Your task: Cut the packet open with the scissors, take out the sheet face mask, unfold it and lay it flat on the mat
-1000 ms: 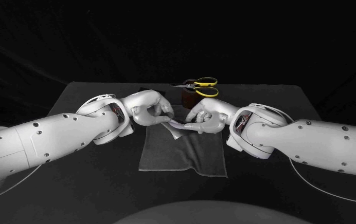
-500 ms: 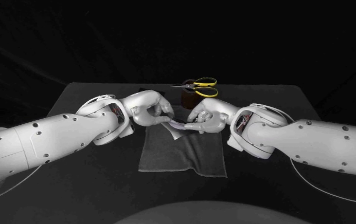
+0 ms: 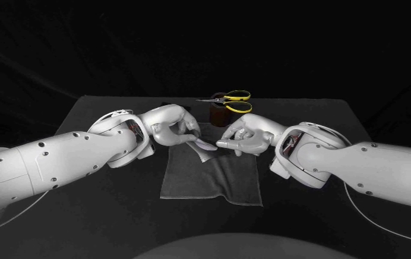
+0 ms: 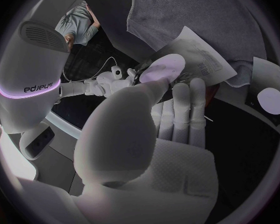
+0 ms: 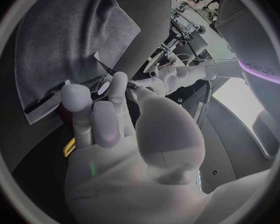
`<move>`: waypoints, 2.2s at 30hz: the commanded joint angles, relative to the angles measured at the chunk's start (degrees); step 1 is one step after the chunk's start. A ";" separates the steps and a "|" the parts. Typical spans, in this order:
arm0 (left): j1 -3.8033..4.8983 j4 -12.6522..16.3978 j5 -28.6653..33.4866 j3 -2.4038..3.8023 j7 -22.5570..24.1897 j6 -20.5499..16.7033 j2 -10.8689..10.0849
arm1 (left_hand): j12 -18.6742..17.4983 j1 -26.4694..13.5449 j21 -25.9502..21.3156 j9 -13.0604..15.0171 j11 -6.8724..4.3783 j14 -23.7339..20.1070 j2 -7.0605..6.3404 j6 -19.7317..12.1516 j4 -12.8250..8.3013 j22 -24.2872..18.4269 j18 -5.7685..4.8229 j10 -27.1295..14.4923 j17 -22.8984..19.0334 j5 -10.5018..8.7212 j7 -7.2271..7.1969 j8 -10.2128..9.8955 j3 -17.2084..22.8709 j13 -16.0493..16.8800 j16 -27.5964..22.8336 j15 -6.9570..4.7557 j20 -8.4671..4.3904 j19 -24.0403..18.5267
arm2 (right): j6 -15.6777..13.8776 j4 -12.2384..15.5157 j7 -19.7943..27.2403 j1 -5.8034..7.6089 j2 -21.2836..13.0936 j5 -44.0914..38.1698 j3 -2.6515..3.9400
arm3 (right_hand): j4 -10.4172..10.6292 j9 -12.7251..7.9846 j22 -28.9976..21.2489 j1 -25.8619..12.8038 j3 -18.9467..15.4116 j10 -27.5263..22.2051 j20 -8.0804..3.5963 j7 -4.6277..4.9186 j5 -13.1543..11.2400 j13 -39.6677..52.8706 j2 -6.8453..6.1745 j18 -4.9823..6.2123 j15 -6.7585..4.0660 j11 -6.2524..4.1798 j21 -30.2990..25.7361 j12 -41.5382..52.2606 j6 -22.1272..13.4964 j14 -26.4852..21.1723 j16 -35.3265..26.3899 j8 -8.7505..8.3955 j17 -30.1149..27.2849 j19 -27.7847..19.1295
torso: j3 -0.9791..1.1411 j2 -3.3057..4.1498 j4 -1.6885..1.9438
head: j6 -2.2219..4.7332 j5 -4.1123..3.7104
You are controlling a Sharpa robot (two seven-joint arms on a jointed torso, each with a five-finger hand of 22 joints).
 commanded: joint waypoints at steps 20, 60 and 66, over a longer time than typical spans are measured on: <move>0.01 0.24 0.22 0.01 0.03 0.17 0.05 | 0.08 -0.29 0.43 -0.01 0.09 0.13 0.40 -0.07 -0.36 0.10 0.87 0.37 -0.11 0.34 0.27 0.32 0.05 0.05 0.14 -0.15 0.08 0.13 | -0.26 -0.69 -1.13 0.13 0.39 -2.00 0.24 | -0.75 -0.04 1.84 3.15 -0.84 -0.15 -0.06 -0.26 0.70 1.33 1.82 -0.51 0.21 -0.03 1.46 0.70 0.09 1.25 1.09 0.07 1.29 0.58 | -0.02 0.04 0.06 | -0.25 0.00; 0.01 0.68 1.12 0.01 -0.08 0.09 0.30 | 0.13 -0.39 0.52 0.01 0.11 0.26 0.47 -0.04 -0.61 0.17 0.87 0.41 -0.19 0.34 0.31 0.33 0.14 0.09 0.14 -0.13 0.09 0.20 | 0.55 -3.38 -5.36 0.14 5.54 -8.76 0.23 | -4.54 0.01 5.78 13.90 1.07 0.26 -0.75 -1.08 -4.03 2.34 -1.42 -1.09 -0.55 -0.94 4.35 0.19 1.92 1.87 3.32 1.10 4.51 1.82 | -0.06 0.04 0.06 | -0.51 -0.06; 0.01 0.41 1.32 0.01 -0.22 0.12 0.27 | 0.14 -0.42 0.53 0.01 0.12 0.29 0.48 -0.03 -0.64 0.18 0.87 0.42 -0.20 0.34 0.32 0.33 0.15 0.09 0.14 -0.13 0.09 0.22 | 0.96 -3.16 -5.63 0.14 5.46 -10.85 0.23 | -5.94 -0.11 6.06 16.04 2.40 0.02 -0.84 -1.13 -3.63 2.24 -2.35 -1.11 -0.63 -1.04 4.43 -0.27 2.25 1.88 3.47 1.16 4.79 1.80 | -0.01 0.02 0.01 | -0.52 -0.04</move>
